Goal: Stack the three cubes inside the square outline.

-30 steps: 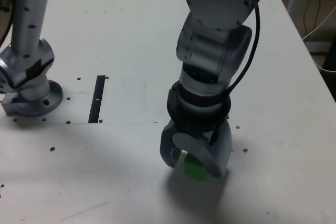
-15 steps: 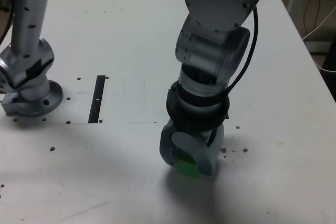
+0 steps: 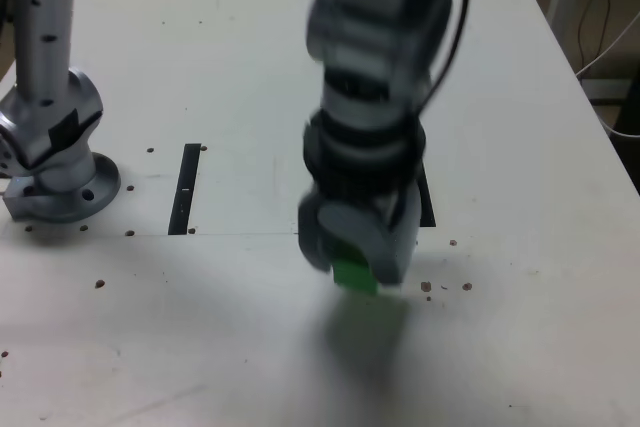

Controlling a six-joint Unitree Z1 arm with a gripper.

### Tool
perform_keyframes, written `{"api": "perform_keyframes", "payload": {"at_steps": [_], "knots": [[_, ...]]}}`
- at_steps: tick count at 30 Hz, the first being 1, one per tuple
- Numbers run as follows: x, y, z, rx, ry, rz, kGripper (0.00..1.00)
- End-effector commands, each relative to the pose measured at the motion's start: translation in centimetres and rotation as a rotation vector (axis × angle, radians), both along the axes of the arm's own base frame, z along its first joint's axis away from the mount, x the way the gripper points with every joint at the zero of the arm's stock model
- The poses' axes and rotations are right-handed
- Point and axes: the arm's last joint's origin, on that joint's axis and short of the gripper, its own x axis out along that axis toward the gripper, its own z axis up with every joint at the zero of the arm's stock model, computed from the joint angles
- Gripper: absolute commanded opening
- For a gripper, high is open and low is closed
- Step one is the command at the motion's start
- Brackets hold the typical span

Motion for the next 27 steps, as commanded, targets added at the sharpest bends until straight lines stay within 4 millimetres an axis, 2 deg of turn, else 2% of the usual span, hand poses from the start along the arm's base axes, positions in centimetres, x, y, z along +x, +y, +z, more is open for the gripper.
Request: {"api": "perform_keyframes", "payload": {"at_steps": [1, 7, 12, 15, 21, 27], "knots": [[-0.6, 1.3, 2.8, -0.003, -0.034, 0.02, 0.19], [-1.4, 4.6, 7.8, 0.006, -0.081, 0.073, 0.19], [-0.8, 7.3, 10.5, 0.003, -0.104, 0.102, 0.19], [0.2, 8.6, 10.8, 0.015, -0.106, 0.114, 0.19], [2.2, 11.3, 9.6, 0.037, -0.067, 0.145, 0.19], [2.7, 13.0, 8.4, 0.042, -0.017, 0.167, 0.19]]}}
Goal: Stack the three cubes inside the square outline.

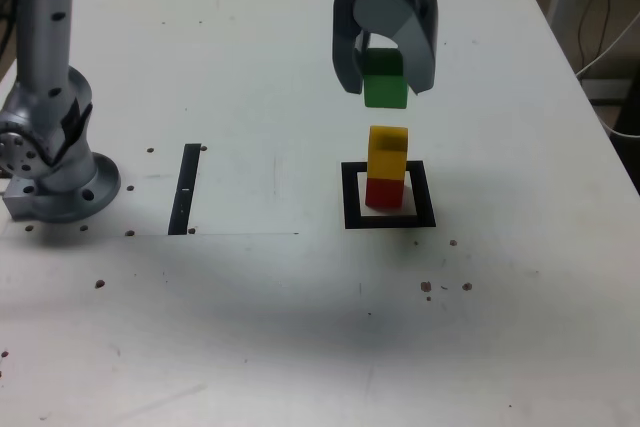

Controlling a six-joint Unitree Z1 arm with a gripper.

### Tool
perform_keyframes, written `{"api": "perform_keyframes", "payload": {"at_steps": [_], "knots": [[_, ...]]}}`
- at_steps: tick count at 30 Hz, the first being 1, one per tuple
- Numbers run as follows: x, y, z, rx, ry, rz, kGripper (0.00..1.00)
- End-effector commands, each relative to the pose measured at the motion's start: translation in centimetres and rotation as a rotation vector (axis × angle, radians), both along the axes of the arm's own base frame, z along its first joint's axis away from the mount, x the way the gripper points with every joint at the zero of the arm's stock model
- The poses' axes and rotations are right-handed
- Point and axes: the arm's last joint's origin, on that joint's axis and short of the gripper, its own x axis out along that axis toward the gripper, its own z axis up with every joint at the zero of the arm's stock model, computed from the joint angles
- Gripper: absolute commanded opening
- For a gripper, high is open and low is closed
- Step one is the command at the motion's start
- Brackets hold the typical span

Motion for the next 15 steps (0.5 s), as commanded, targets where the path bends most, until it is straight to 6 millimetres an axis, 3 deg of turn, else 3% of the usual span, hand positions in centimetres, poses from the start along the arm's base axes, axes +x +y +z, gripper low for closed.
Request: {"api": "perform_keyframes", "payload": {"at_steps": [1, 15], "knots": [[0.2, 0.6, -0.7, 0.001, 0.023, 0.008, 0.19], [1.1, 1.0, -2.8, -0.032, 0.046, 0.017, 0.19]]}}
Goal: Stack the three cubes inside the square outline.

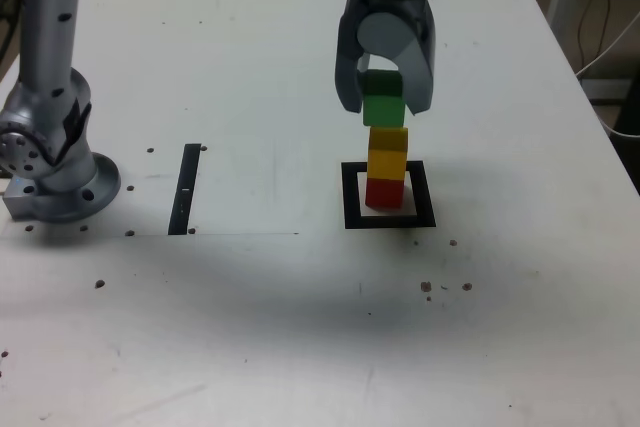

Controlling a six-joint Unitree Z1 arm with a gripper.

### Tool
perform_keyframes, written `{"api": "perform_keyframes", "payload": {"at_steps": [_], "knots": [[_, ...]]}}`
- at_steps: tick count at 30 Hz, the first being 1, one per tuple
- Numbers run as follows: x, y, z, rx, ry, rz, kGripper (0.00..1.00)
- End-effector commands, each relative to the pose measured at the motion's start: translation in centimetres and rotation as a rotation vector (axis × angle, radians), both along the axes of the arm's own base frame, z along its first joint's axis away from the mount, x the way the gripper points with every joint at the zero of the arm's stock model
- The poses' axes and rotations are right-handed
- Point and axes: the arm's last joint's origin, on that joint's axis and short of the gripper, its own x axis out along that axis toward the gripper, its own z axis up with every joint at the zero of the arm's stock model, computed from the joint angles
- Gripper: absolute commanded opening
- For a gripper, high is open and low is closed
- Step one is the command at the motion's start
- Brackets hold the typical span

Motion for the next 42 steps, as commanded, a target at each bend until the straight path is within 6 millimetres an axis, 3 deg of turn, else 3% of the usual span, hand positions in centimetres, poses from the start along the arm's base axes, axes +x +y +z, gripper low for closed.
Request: {"api": "perform_keyframes", "payload": {"at_steps": [1, 25, 42], "knots": [[0.3, 0.2, -0.4, -0.001, 0.006, 0.005, 0.19], [1.1, 1.3, -2.4, -0.015, 0.04, 0.033, 0.23], [1.0, 0.7, -2.8, -0.046, 0.04, 0.022, 0.26]]}}
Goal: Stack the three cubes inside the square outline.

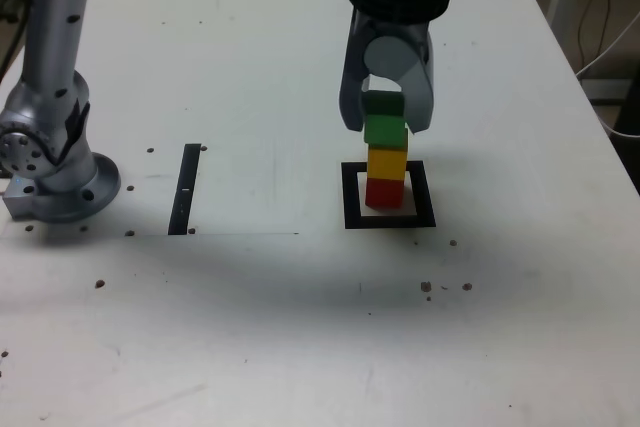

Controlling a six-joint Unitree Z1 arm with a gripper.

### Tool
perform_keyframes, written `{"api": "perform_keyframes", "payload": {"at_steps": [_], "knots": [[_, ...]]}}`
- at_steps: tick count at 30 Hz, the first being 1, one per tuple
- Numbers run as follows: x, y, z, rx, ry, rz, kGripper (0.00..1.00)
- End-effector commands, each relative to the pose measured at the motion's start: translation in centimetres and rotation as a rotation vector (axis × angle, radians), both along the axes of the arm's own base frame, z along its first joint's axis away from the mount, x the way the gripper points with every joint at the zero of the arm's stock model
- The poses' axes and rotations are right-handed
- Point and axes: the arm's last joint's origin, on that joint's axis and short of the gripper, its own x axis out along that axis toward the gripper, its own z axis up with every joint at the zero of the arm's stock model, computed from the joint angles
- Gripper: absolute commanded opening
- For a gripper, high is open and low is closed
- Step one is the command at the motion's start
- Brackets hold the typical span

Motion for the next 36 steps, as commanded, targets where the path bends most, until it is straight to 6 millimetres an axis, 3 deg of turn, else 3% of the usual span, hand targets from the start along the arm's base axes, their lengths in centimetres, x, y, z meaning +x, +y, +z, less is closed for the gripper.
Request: {"api": "perform_keyframes", "payload": {"at_steps": [1, 7, 10, 12, 17, 19, 36], "knots": [[0.0, -0.4, -0.1, -0.009, -0.005, -0.013, 0.26], [0.0, -0.8, -0.3, -0.015, -0.009, -0.021, 0.27], [0.0, -0.8, -0.4, -0.012, -0.007, -0.021, 0.32], [0.0, -0.7, -0.4, -0.01, -0.007, -0.02, 0.45], [-0.3, -0.6, -0.3, 0.012, -0.013, -0.016, 0.92], [-0.5, -0.5, -0.2, 0.026, -0.014, -0.012, 0.98], [-3.2, -0.5, 2.4, 0.016, -0.084, 0.001, 0.99]]}}
